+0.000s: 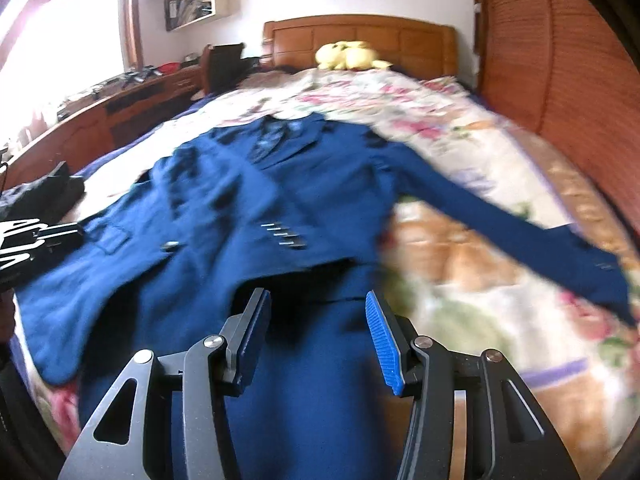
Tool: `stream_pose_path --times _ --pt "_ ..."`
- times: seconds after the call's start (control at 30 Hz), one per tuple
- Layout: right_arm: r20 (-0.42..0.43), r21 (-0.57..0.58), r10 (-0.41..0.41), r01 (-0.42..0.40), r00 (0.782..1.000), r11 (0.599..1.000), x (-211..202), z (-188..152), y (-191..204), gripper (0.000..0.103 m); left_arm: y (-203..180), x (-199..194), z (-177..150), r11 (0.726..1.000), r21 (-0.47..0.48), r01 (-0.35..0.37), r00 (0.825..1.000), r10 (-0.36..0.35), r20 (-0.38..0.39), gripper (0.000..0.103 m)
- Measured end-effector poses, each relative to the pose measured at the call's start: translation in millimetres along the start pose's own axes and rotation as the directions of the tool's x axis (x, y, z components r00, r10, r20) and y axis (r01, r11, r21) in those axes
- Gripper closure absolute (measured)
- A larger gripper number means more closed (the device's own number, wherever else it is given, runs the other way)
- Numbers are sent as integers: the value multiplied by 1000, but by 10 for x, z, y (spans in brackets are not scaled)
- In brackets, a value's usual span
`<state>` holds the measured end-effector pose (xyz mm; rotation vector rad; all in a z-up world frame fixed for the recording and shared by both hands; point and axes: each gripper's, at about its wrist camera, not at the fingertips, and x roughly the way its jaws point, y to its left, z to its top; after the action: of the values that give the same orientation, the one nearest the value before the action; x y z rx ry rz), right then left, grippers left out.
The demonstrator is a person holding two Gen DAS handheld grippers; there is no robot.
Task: Fold large clothes
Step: 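Move the right gripper to the cuff of the other outstretched sleeve, then close the right gripper on the buttoned sleeve cuff, then lift the held sleeve with the right gripper and swing it over the jacket body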
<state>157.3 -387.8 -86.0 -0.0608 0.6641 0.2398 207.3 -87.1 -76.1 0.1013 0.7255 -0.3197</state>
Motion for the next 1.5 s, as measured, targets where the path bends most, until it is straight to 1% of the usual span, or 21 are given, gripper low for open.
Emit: stream_pose_path --times 0.07,0.1,0.13,0.23,0.37,0.5,0.6,0.67,0.73,0.87,0.93,1.0,1.07,1.1,1.13,1.2,1.23,1.3,1.37,1.4,1.5 --pt "-3 -4 -47 47 999 999 -88 -3 -227 46 -51 44 40 1000 7 9 1000 -9 -1 90" --pt "-11 -2 -72 72 997 997 -116 -8 -341 40 -72 60 59 1000 9 15 1000 -15 -2 90" --pt "-21 4 -98 98 995 995 -136 -17 -472 37 -95 81 75 1000 13 20 1000 -20 -3 90" --pt "-46 57 -155 157 987 986 -204 -27 -903 36 -184 148 125 999 26 31 999 -31 -7 90" --pt "-53 192 -197 203 979 960 -297 -60 -1526 36 -287 231 160 998 44 42 999 -41 -21 90" --pt "-80 229 -274 286 958 931 -304 -109 -2012 36 -353 264 163 997 50 57 998 -56 -25 90" --pt "-131 251 -321 345 938 905 -230 -102 -2295 36 -396 298 142 996 55 63 998 -61 -34 90" --pt "-160 254 -351 382 923 889 -170 -86 -2441 36 -409 312 126 996 54 67 997 -65 -40 90" --pt "-186 263 -365 404 912 876 -66 -41 -2540 36 -427 313 106 996 54 70 997 -68 -44 90" --pt "-241 321 -358 422 902 848 174 28 -2726 36 -453 323 69 996 61 72 996 -68 -53 90" --pt "-259 352 -344 420 903 837 282 53 -2842 36 -453 322 45 996 59 72 996 -69 -55 90" --pt "-278 363 -329 416 902 834 346 49 -2899 36 -440 321 24 996 54 73 996 -70 -59 90" --pt "-292 348 -330 421 898 838 420 69 -2890 36 -429 322 10 996 51 73 996 -70 -61 90" --pt "-302 328 -342 434 890 839 468 83 -2871 36 -423 319 3 996 50 74 996 -71 -61 90" --pt "-305 304 -356 445 883 842 513 95 -2844 47 -416 317 -2 996 49 73 996 -70 -61 90" --pt "-306 254 -367 446 879 858 574 116 -2752 59 -393 313 -5 996 43 75 996 -72 -59 90" --pt "-307 228 -381 456 872 861 596 113 -2714 74 -380 310 -7 996 39 75 996 -73 -57 90" --pt "-306 182 -384 450 871 874 633 142 -2625 90 -353 296 -14 997 35 72 996 -71 -54 90" --pt "-289 161 -390 447 874 880 604 222 -2587 92 -329 269 -16 997 34 66 997 -64 -53 90" --pt "-264 167 -393 443 881 881 550 291 -2578 92 -313 243 -18 997 32 64 997 -63 -49 90" --pt "-153 179 -409 432 900 884 288 589 -2484 93 -258 165 -18 998 23 62 997 -61 -37 90"
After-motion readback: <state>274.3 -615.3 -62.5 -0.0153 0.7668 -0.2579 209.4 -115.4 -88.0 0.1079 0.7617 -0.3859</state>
